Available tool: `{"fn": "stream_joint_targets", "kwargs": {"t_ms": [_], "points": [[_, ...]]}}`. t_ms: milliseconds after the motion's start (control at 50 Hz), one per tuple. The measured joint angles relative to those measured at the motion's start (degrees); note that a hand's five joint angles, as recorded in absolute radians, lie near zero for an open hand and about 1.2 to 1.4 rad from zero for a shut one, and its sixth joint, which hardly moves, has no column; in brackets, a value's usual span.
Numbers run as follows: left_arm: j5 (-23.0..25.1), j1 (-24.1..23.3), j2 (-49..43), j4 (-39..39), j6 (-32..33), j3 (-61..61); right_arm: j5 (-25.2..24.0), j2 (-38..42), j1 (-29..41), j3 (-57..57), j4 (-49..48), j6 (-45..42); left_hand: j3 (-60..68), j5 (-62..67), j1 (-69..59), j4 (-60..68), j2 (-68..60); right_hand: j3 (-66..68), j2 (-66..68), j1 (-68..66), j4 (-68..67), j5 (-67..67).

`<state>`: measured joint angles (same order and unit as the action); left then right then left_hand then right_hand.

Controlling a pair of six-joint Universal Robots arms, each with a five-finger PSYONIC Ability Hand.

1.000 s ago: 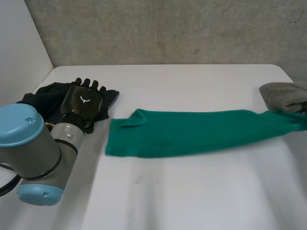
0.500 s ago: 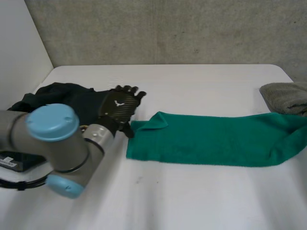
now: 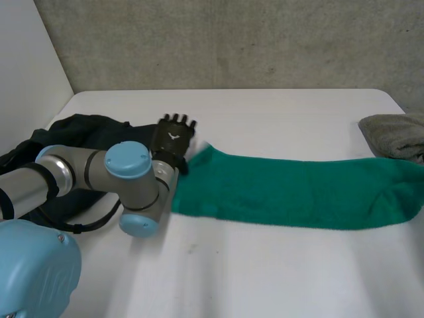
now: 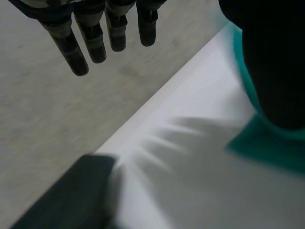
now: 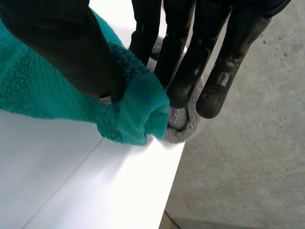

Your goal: Fold the laundry.

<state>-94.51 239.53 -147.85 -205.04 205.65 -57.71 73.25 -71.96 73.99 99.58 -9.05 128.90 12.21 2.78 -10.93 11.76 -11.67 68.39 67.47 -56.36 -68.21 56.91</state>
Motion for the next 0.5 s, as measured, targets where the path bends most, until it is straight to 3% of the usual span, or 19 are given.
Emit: {"fn": "stream_joint_targets", "kwargs": {"t_ms": [120,380,500], "points": [[-5.2,1.1,1.3,0.3,3.1,-1.4,-0.5,-0.2,-1.6,0.5,0.0,-0.1,0.0,0.0,0.2,0.0,0.0,0.0,0.0,0.0,0.0,0.0],[-2.3,-0.3,17.5,1.0,-0.3,-19.1,-1.8,-1.3,-4.1,-0.4,0.0,-0.6,0.0,0.0,0.2,0.0,0.0,0.0,0.0,0.0,0.0,0.0],[-1.6,0.5,25.4,1.6,-2.7,-27.0,-1.5,-4.9,-1.0,-3.8,-0.1,-1.6,0.0,0.0,0.2,0.0,0.0,0.0,0.0,0.0,0.0,0.0]]}}
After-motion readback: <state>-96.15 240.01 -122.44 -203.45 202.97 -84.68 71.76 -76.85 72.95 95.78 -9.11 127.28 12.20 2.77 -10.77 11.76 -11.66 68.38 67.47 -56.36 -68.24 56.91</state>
